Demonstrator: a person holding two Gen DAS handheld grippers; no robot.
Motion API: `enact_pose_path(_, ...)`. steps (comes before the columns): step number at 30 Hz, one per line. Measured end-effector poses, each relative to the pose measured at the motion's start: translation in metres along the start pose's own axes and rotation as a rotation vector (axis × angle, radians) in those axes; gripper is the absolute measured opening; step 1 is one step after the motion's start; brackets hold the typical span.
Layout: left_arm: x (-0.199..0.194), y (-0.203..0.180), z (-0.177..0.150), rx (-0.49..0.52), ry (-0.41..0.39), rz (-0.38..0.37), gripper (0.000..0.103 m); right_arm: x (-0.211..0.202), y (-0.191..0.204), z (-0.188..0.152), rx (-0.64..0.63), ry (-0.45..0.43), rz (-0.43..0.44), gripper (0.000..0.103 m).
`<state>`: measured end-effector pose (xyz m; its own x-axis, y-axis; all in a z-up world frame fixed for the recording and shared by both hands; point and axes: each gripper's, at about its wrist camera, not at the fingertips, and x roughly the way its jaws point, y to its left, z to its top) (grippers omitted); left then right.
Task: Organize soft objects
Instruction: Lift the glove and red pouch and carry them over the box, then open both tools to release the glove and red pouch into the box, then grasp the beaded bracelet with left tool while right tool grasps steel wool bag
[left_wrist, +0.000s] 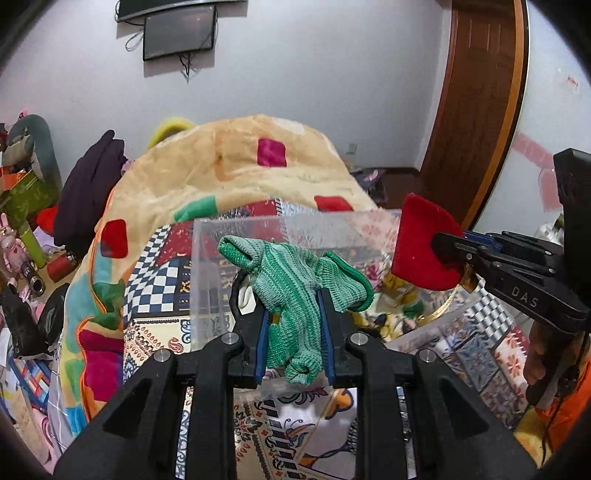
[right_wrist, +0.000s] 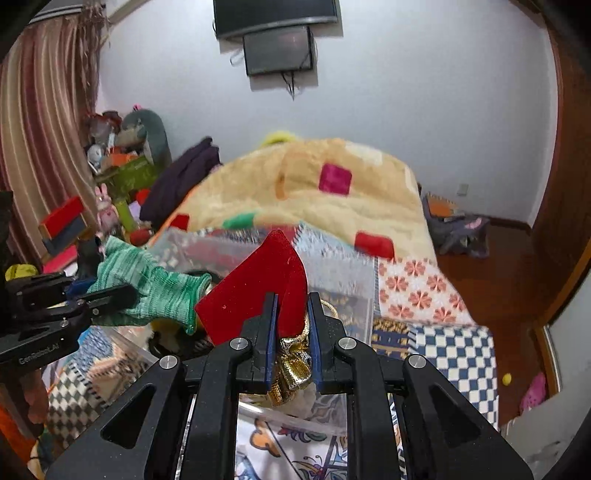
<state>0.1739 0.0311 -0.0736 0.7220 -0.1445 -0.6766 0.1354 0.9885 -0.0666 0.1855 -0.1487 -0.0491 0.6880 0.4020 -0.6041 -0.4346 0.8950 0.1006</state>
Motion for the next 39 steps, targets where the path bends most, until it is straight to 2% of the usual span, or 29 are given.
enact_pose_path(6,0.021,0.002,-0.002,0.001,0.044,0.015,0.024,0.019,-0.003,-0.007,0.007,0.072,-0.003,0.014)
enact_pose_path(13,0.020,-0.002,-0.004,0.016,0.033,0.046,0.028,0.027,0.000,-0.012,0.004,0.130,-0.009,0.019)
enact_pose_path(15,0.018,-0.003,-0.005,0.020,0.034,0.054,0.031,0.025,0.000,-0.012,0.003,0.136,-0.012,0.025)
enact_pose_path(17,0.015,-0.003,-0.006,0.021,0.032,0.060,0.034,0.020,0.000,-0.011,0.008,0.131,-0.011,0.041)
enact_pose_path(19,0.010,-0.001,-0.006,0.016,0.026,0.063,0.038,0.014,0.001,-0.010,0.007,0.113,-0.015,0.050)
enact_pose_path(23,-0.005,0.002,-0.005,-0.001,0.003,0.061,0.052,0.000,0.007,-0.005,-0.018,0.068,-0.040,0.064)
enact_pose_path(26,-0.018,0.002,-0.006,0.002,-0.024,0.059,0.057,-0.015,0.013,-0.002,-0.040,0.027,-0.050,0.074)
enact_pose_path(33,-0.043,-0.003,-0.014,0.008,-0.051,0.034,0.066,-0.045,0.025,-0.004,-0.074,-0.040,-0.025,0.082)
enact_pose_path(39,-0.045,-0.010,-0.033,0.020,0.004,-0.010,0.067,-0.047,0.034,-0.023,-0.085,-0.003,0.026,0.082)
